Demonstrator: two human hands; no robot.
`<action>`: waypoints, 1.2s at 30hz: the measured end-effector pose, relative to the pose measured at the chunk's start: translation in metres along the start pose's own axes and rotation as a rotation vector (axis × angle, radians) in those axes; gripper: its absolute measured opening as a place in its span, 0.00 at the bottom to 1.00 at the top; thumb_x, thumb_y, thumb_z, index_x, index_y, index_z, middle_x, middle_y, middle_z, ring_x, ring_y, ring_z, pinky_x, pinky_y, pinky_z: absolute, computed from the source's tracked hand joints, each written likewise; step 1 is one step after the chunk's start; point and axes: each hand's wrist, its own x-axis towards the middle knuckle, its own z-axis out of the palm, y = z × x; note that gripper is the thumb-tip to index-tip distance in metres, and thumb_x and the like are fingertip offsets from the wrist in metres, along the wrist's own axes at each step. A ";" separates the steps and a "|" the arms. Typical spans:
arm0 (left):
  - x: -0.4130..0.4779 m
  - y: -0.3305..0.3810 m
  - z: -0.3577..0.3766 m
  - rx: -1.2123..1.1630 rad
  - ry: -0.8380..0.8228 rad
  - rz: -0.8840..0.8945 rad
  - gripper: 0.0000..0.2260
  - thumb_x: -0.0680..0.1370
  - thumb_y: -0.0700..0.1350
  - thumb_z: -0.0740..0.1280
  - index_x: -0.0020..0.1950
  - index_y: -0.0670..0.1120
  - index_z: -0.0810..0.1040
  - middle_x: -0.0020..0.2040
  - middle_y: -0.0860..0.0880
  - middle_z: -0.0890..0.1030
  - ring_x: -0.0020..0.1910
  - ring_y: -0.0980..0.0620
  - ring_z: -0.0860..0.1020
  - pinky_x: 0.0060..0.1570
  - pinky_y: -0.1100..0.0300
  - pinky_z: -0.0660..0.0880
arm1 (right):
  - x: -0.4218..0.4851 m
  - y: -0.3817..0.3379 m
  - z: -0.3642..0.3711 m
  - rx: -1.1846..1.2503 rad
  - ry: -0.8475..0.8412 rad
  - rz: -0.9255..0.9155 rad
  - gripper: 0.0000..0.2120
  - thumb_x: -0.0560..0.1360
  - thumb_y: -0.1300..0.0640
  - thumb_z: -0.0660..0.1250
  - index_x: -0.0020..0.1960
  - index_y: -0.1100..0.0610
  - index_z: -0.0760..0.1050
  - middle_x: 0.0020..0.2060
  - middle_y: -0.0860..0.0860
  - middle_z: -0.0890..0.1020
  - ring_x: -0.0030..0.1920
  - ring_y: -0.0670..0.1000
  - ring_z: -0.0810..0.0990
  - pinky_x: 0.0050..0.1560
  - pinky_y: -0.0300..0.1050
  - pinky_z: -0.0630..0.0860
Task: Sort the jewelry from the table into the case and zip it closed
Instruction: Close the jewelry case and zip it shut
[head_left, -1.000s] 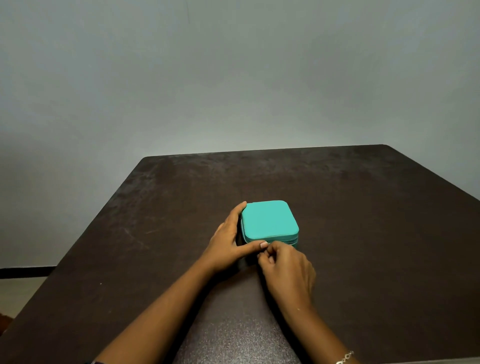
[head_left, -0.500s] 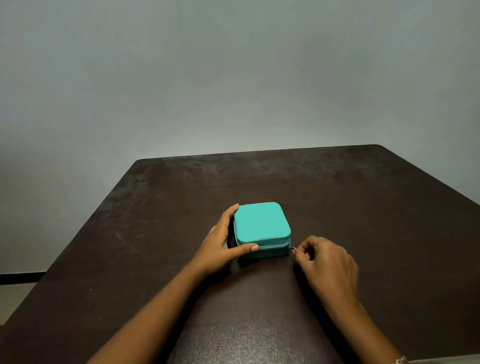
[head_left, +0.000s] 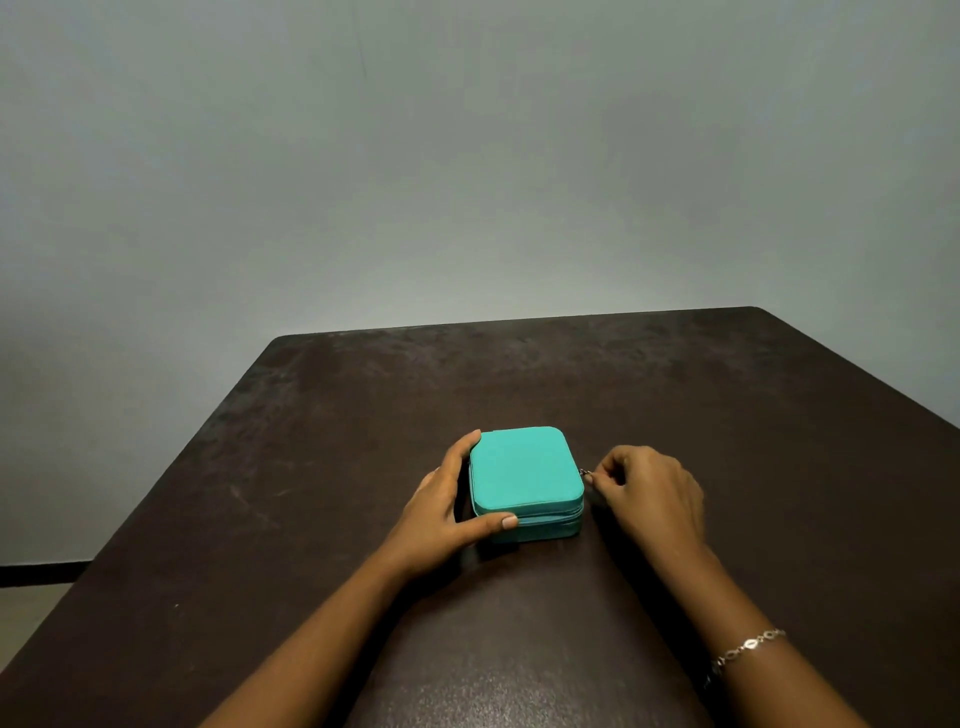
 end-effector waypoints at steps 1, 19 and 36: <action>0.000 0.000 0.000 0.008 0.001 0.000 0.36 0.61 0.67 0.68 0.61 0.77 0.50 0.66 0.63 0.65 0.69 0.56 0.63 0.69 0.48 0.63 | 0.005 0.000 0.001 0.010 0.001 -0.002 0.07 0.74 0.52 0.65 0.39 0.51 0.77 0.35 0.47 0.80 0.39 0.51 0.78 0.37 0.43 0.71; -0.001 0.001 -0.002 0.092 -0.046 0.002 0.37 0.61 0.69 0.65 0.63 0.74 0.47 0.67 0.61 0.63 0.68 0.54 0.60 0.69 0.52 0.61 | 0.071 -0.014 0.013 -0.096 -0.183 -0.362 0.05 0.72 0.59 0.65 0.38 0.57 0.74 0.39 0.53 0.81 0.41 0.54 0.78 0.37 0.43 0.68; -0.021 0.038 0.053 -0.765 0.256 -0.160 0.33 0.69 0.72 0.56 0.65 0.53 0.72 0.61 0.53 0.79 0.61 0.54 0.76 0.67 0.48 0.67 | -0.021 -0.010 0.012 1.281 -0.418 0.251 0.22 0.79 0.44 0.52 0.53 0.57 0.78 0.47 0.51 0.84 0.49 0.48 0.82 0.48 0.42 0.77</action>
